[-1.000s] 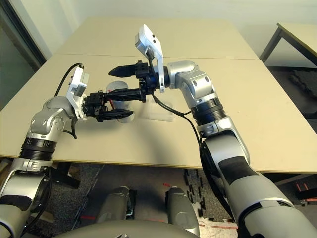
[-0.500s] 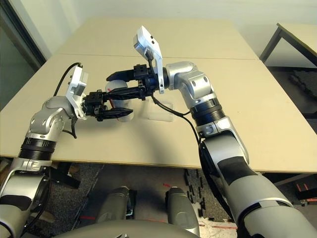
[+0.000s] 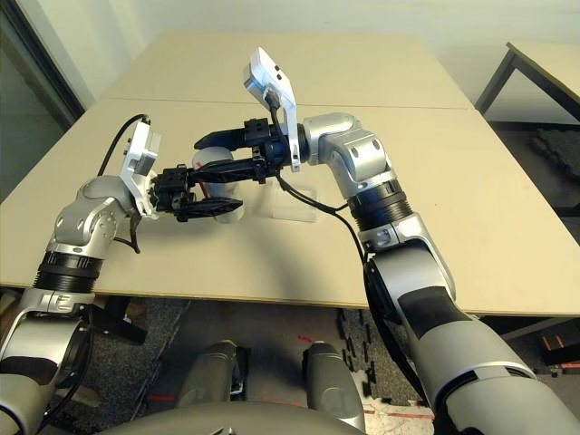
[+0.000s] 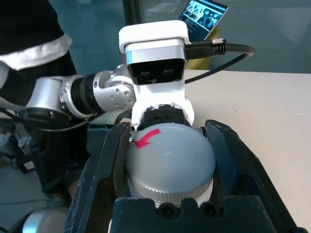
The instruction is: Pour the medicine from the bottle into the box.
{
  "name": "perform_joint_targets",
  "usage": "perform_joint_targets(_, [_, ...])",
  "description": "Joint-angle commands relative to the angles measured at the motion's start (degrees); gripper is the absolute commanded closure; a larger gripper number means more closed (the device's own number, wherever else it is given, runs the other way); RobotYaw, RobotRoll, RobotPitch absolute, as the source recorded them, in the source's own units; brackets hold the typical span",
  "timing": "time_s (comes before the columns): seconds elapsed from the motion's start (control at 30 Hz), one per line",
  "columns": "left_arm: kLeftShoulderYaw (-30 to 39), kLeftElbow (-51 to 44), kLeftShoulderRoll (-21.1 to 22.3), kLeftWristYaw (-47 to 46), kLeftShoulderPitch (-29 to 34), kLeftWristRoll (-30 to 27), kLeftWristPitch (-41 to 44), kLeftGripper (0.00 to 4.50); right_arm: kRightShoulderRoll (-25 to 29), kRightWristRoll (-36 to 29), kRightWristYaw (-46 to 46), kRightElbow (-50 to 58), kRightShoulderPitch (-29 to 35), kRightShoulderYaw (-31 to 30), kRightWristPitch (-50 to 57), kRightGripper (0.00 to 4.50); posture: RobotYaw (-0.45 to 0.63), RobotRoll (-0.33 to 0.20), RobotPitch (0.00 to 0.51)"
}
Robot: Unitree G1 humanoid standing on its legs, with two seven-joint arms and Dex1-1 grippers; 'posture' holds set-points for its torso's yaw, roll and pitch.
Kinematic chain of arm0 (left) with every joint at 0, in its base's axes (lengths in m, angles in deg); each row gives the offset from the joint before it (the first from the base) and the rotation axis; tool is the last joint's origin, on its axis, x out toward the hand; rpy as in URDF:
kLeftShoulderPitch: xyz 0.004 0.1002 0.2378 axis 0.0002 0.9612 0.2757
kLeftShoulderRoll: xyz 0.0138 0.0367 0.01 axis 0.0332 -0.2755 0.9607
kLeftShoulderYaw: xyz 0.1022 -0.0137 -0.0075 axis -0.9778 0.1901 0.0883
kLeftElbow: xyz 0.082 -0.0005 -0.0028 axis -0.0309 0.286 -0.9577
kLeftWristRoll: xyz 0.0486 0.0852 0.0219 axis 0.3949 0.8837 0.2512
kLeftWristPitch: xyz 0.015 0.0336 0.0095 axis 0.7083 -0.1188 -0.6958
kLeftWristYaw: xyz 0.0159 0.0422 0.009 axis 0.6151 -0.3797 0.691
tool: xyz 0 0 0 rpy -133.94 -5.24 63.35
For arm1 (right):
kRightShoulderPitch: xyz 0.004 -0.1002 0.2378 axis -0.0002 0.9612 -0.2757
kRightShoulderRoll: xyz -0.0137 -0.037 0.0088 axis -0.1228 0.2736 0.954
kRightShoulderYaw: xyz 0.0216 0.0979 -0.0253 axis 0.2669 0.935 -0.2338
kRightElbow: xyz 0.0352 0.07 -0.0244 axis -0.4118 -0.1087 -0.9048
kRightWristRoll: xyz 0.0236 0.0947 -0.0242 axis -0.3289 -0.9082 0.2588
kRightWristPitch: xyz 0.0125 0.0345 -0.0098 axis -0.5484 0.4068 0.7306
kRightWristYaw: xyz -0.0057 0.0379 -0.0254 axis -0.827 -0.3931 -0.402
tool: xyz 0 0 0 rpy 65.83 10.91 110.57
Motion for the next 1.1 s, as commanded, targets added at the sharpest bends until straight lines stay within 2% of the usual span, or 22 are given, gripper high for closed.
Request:
perform_joint_targets(0.03, [-0.2, 1.8, 0.8, 0.2, 1.4, 1.0, -0.4, 1.67, -0.2, -3.1, 1.7, -0.7, -1.1, 4.3, 1.5, 1.89, -0.05, 0.0, 0.031])
perform_joint_targets(0.33, [0.1, 3.0, 0.9, -0.1, 1.4, 1.4, -1.2, 1.67, 1.4, -2.3, 4.5, -2.9, -0.4, 6.3, -0.4, 1.89, -0.05, 0.0, 0.034])
perform_joint_targets(0.47, [0.5, 3.6, 0.9, -0.8, 1.4, 1.9, -2.1, 1.67, 4.9, 2.1, 6.5, -7.5, 1.3, 6.4, -6.8, 1.89, -0.04, 0.0, 0.035])
perform_joint_targets(0.7, [0.7, 4.8, 1.4, -1.2, 0.9, 2.1, -3.1, 1.67, 12.8, 9.1, 12.4, -22.1, 5.7, 8.5, -19.7, 1.89, -0.05, 0.0, 0.041])
perform_joint_targets(0.87, [0.7, 5.5, 1.3, -1.5, 0.3, 2.3, -3.7, 1.67, 15.6, 12.0, 16.2, -31.3, 7.2, 10.2, -25.9, 1.89, -0.05, 0.0, 0.042])
perform_joint_targets(0.97, [1.0, 7.0, 1.2, -1.6, -0.6, 2.5, -4.2, 1.67, 17.8, 14.5, 23.6, -41.5, 9.4, 11.9, -31.0, 1.89, -0.06, 0.0, 0.044])
perform_joint_targets(1.1, [1.1, 8.1, 1.1, -1.6, -1.2, 2.8, -4.9, 1.67, 17.8, 16.4, 27.6, -46.7, 10.9, 12.2, -34.6, 1.89, -0.06, 0.0, 0.042])
